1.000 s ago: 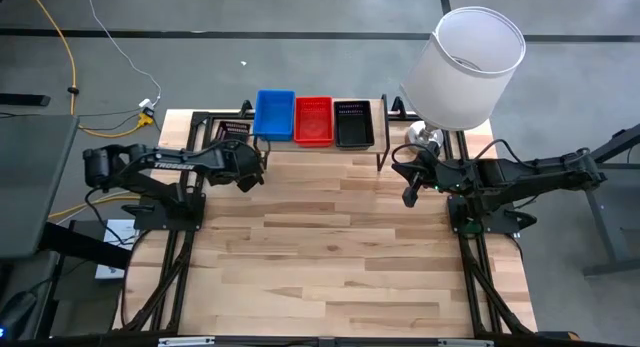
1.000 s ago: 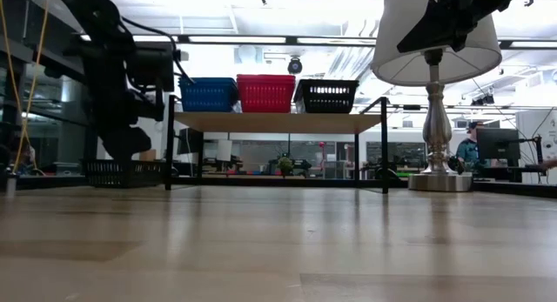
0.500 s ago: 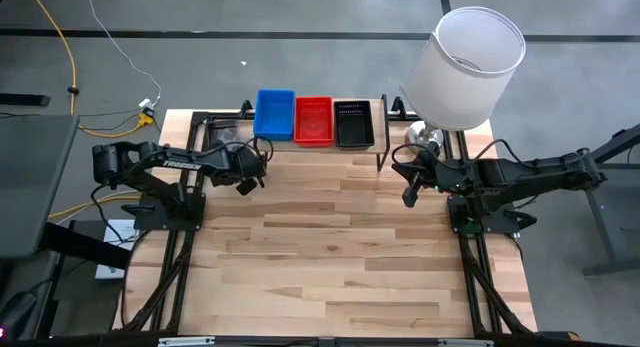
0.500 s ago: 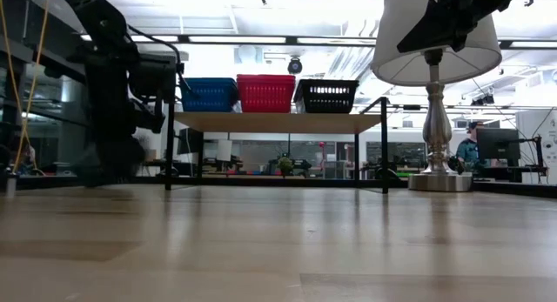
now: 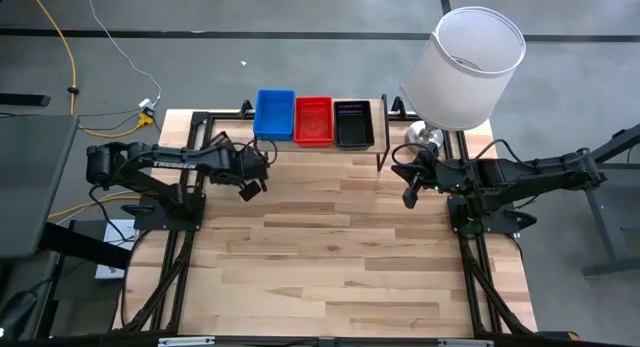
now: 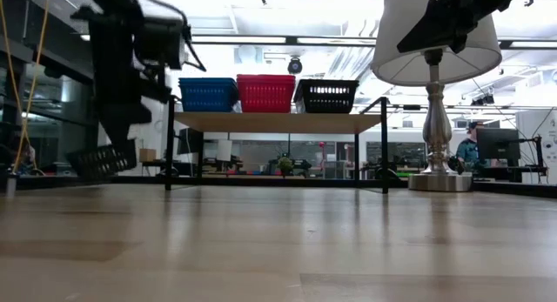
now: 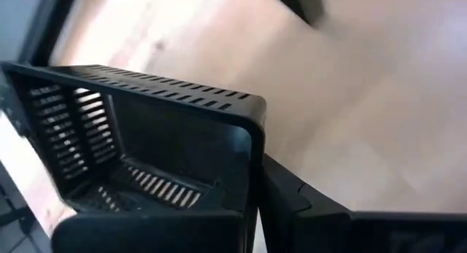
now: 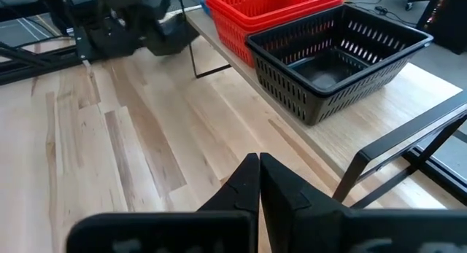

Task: Stack baskets on shelf by color
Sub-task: Stack the black bin on top of the black bin on the shelf

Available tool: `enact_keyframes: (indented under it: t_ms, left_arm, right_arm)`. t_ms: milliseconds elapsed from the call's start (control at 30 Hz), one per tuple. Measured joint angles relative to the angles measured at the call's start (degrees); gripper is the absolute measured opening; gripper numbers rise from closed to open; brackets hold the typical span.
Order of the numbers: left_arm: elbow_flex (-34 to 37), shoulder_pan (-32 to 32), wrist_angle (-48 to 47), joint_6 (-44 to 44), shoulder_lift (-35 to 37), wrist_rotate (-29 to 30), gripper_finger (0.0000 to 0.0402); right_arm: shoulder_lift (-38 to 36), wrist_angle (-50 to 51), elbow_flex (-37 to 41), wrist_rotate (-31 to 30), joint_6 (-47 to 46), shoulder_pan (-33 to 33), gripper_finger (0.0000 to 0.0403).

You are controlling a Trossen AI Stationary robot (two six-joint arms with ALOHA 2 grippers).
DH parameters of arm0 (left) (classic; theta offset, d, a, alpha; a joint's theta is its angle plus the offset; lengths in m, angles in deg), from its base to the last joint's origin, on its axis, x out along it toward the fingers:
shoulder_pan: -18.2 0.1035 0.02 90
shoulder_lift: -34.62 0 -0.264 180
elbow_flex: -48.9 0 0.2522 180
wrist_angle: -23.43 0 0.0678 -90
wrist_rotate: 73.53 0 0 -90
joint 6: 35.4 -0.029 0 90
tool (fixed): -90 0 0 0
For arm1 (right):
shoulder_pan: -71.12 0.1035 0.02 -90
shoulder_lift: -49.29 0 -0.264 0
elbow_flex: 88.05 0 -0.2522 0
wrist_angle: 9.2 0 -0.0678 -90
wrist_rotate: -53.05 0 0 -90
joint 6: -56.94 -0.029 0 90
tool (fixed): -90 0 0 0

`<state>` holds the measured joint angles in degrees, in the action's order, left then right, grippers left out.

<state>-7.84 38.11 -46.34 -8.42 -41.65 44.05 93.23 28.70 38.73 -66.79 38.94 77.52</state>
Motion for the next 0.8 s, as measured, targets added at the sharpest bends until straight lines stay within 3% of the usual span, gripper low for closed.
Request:
enact_keyframes:
  t_ms: [167,333,467,567,633,700,800]
  left_arm:
    - [-6.6,-6.8,-12.3,4.7,0.1,-8.5,0.0003]
    - [-13.9,-18.0,-21.1,8.0,0.1,-15.6,0.0003]
    - [-21.2,-29.6,-21.5,7.4,0.1,-22.0,0.0002]
    - [-26.6,-38.5,-15.7,2.0,0.1,-23.9,0.0002]
    - [-29.1,-43.1,-7.6,-3.8,0.1,-21.1,0.0002]
    - [-30.7,-46.3,0.7,-11.5,0.1,-14.7,0.0002]
    - [-32.9,-47.9,8.8,-24.8,0.0,1.3,0.0002]
  right_arm:
    - [0.0,0.0,0.0,1.0,0.0,0.0,0.0]
    - [0.0,0.0,0.0,1.0,0.3,0.0,0.0]
    - [0.0,0.2,0.0,1.0,0.5,0.0,0.0]
    - [0.0,0.4,0.0,1.0,0.5,0.0,0.0]
    - [0.0,0.4,0.0,1.0,0.5,0.0,0.0]
    - [0.0,0.4,0.0,1.0,0.5,0.0,0.0]
    - [0.0,0.4,0.0,1.0,0.5,0.0,0.0]
